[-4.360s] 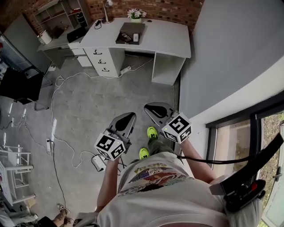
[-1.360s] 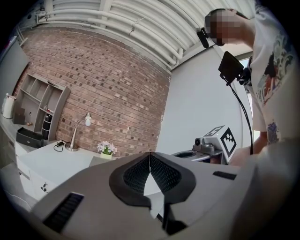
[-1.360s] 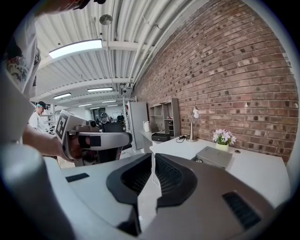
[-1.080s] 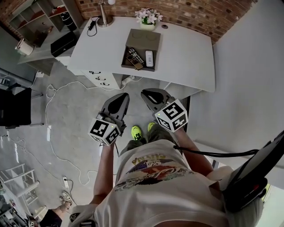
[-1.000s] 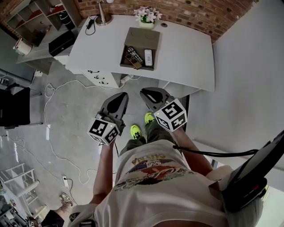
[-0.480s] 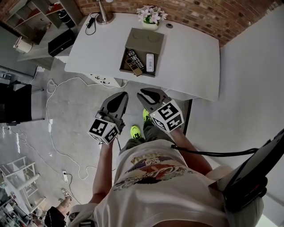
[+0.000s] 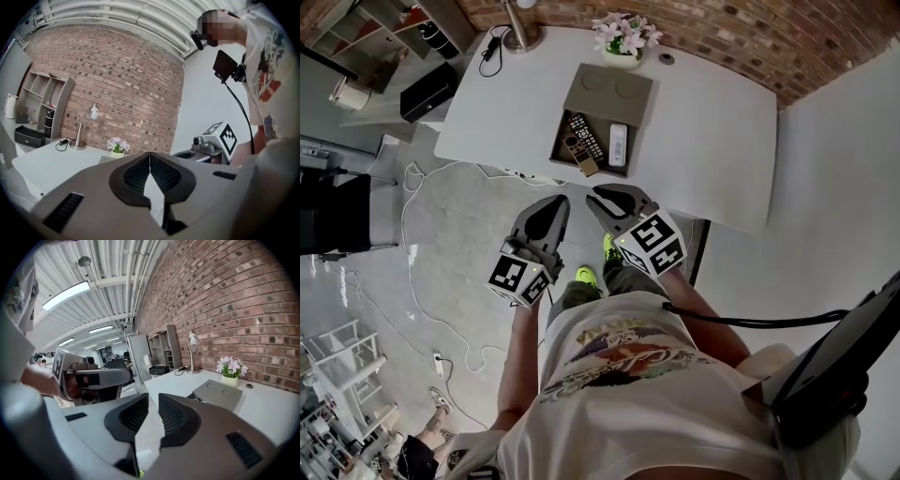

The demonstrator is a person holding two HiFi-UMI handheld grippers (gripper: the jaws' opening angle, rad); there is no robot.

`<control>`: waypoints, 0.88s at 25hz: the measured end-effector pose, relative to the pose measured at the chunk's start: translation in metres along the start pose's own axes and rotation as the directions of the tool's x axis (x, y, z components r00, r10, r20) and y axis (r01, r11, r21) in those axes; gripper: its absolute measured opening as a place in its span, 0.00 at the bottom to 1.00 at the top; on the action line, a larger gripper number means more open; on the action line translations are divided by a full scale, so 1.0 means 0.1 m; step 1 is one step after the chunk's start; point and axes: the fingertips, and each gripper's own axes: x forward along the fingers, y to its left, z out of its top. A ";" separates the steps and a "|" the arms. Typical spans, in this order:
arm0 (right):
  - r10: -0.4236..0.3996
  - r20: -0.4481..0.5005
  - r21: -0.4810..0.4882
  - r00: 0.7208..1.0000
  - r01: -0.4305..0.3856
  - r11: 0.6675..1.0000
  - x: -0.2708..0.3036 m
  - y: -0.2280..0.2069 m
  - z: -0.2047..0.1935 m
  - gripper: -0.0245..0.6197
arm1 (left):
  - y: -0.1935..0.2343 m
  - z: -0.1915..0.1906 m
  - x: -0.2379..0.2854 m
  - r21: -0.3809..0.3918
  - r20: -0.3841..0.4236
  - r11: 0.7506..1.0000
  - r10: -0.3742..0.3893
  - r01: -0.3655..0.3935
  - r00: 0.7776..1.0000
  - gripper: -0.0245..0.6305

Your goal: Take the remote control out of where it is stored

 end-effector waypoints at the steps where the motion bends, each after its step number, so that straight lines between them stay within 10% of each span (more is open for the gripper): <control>1: 0.002 -0.004 0.002 1.000 -0.002 1.000 0.01 -0.03 0.00 0.11 | 0.01 -0.01 0.02 0.002 -0.006 1.000 0.001 -0.001 1.000 0.05; 22: -0.065 -0.071 0.025 0.995 0.067 0.997 0.53 -0.36 -0.03 0.14 | 0.41 -0.19 0.39 0.020 -0.073 0.995 -0.098 0.099 0.993 0.05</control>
